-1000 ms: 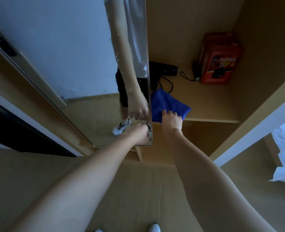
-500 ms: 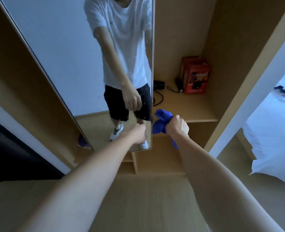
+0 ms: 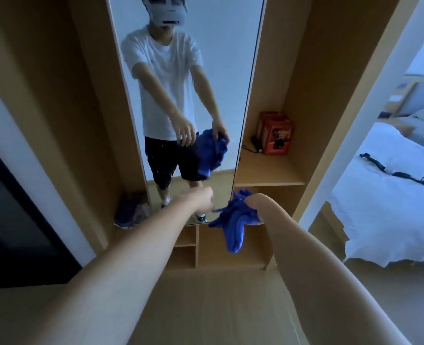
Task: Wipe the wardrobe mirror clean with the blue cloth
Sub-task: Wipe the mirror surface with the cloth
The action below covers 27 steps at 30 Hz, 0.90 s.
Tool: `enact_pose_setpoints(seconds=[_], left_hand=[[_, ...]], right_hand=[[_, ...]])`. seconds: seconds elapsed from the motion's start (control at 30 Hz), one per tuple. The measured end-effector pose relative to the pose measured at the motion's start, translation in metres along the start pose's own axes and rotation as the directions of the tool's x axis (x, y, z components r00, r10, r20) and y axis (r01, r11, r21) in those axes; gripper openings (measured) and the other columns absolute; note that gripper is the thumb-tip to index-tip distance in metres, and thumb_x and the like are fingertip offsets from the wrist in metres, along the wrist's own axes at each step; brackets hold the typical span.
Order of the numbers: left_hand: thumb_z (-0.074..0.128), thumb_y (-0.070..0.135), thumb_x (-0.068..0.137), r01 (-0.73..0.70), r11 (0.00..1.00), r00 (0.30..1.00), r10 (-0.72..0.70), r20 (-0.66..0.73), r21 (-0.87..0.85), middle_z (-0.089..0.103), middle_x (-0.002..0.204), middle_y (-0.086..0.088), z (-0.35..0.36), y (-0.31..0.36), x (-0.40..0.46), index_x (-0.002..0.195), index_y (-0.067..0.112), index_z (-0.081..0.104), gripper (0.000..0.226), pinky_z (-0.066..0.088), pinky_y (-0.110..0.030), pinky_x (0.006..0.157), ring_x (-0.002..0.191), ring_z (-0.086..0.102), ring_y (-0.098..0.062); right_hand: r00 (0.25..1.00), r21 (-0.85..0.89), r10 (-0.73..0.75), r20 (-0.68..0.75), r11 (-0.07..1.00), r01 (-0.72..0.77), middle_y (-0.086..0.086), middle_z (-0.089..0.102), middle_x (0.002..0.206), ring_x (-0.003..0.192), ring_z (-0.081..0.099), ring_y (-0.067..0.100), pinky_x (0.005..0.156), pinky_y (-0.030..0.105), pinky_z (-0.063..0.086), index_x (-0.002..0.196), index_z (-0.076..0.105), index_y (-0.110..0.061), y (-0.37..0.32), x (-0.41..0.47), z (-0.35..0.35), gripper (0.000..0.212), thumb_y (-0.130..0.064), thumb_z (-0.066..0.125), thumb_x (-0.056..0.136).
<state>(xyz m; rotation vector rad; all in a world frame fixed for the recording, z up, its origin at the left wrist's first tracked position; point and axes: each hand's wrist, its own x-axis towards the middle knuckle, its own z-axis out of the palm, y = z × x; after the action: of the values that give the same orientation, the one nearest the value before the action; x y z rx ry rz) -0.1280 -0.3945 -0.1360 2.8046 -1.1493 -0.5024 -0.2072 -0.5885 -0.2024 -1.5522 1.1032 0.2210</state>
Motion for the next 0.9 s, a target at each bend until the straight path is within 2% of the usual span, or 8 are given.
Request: enact_pose_setpoints(seconds=[0.1, 0.27, 0.4, 0.5, 0.57, 0.7, 0.8, 0.9], left_hand=[[0.054, 0.029, 0.087, -0.008, 1.000, 1.000, 0.008, 0.005, -0.015, 0.058, 0.099, -0.011, 0.004, -0.020, -0.027, 0.080, 0.014, 0.058, 0.017, 0.041, -0.032, 0.060, 0.070, 0.057, -0.029], [0.047, 0.019, 0.092, 0.008, 1.000, 0.999, -0.007, 0.039, -0.019, 0.061, 0.099, -0.012, 0.007, -0.049, -0.064, 0.099, 0.012, 0.062, 0.018, 0.042, -0.032, 0.061, 0.083, 0.062, -0.032], [0.047, 0.022, 0.092, 0.040, 0.999, 0.998, -0.040, 0.050, 0.004, 0.060, 0.103, -0.008, 0.009, -0.068, -0.076, 0.107, 0.014, 0.062, 0.022, 0.045, -0.030, 0.058, 0.068, 0.063, -0.025], [0.050, 0.025, 0.092, 0.059, 0.998, 0.997, -0.060, 0.039, 0.017, 0.061, 0.105, -0.005, 0.009, -0.078, -0.078, 0.108, 0.017, 0.063, 0.022, 0.046, -0.031, 0.064, 0.066, 0.060, -0.022], [0.050, 0.025, 0.091, 0.068, 0.997, 0.997, -0.068, 0.036, 0.021, 0.062, 0.103, -0.004, 0.010, -0.083, -0.077, 0.108, 0.017, 0.062, 0.023, 0.049, -0.031, 0.065, 0.069, 0.061, -0.023], [0.046, 0.022, 0.090, 0.069, 0.997, 0.997, -0.070, 0.033, 0.024, 0.060, 0.090, -0.004, 0.007, -0.085, -0.078, 0.102, 0.018, 0.060, 0.019, 0.049, -0.033, 0.065, 0.073, 0.063, -0.026], [0.045, 0.018, 0.088, 0.064, 0.998, 0.998, -0.065, 0.027, 0.020, 0.057, 0.082, -0.002, 0.004, -0.085, -0.074, 0.090, 0.018, 0.059, 0.014, 0.045, -0.032, 0.063, 0.071, 0.059, -0.028], [0.046, 0.018, 0.085, 0.083, 0.997, 0.997, -0.083, 0.001, 0.009, 0.055, 0.078, -0.003, 0.000, -0.087, -0.070, 0.083, 0.019, 0.059, 0.013, 0.047, -0.033, 0.062, 0.063, 0.057, -0.029]], right_hand=[[0.998, 0.306, 0.063, -0.007, 0.950, -0.058, 0.010, 0.066, 0.072, 0.074, 0.054, 0.022, 0.072, 0.031, 0.045, 0.101, 0.059, 0.000, 0.008, -0.050, 0.033, 0.028, -0.026, 0.050, 0.102], [0.989, 0.528, 0.001, 0.149, 0.846, -0.081, 0.006, 0.062, 0.088, 0.088, 0.061, 0.022, 0.087, 0.043, 0.055, 0.096, 0.055, -0.010, 0.019, -0.093, 0.073, 0.059, -0.066, 0.067, 0.079], [0.973, 0.464, -0.016, 0.229, 0.881, -0.095, 0.007, 0.068, 0.083, 0.079, 0.065, 0.019, 0.078, 0.034, 0.059, 0.122, 0.059, -0.006, 0.015, -0.095, 0.095, 0.073, -0.036, 0.093, 0.064], [0.987, 0.310, 0.017, 0.158, 0.948, -0.066, 0.010, 0.068, 0.083, 0.073, 0.066, 0.022, 0.071, 0.034, 0.059, 0.126, 0.055, -0.005, 0.018, -0.088, 0.112, 0.056, -0.011, 0.079, 0.075], [0.993, 0.233, 0.029, 0.111, 0.971, -0.055, 0.010, 0.065, 0.078, 0.067, 0.065, 0.023, 0.065, 0.033, 0.057, 0.116, 0.053, -0.004, 0.014, -0.087, 0.119, 0.041, -0.010, 0.067, 0.078], [0.998, 0.161, 0.041, 0.046, 0.986, -0.048, 0.009, 0.057, 0.083, 0.085, 0.057, 0.024, 0.089, 0.036, 0.053, 0.103, 0.050, -0.005, 0.000, -0.085, 0.119, 0.022, -0.015, 0.060, 0.087], [0.998, 0.332, 0.054, 0.019, 0.942, -0.057, 0.011, 0.059, 0.084, 0.077, 0.057, 0.029, 0.066, 0.039, 0.050, 0.099, 0.054, -0.011, -0.002, -0.082, 0.113, 0.017, -0.014, 0.054, 0.082], [0.999, 0.433, 0.020, 0.032, 0.901, -0.032, 0.012, 0.064, 0.084, 0.075, 0.059, 0.029, 0.068, 0.037, 0.049, 0.093, 0.055, -0.011, -0.001, -0.083, 0.112, 0.018, -0.025, 0.061, 0.083]])
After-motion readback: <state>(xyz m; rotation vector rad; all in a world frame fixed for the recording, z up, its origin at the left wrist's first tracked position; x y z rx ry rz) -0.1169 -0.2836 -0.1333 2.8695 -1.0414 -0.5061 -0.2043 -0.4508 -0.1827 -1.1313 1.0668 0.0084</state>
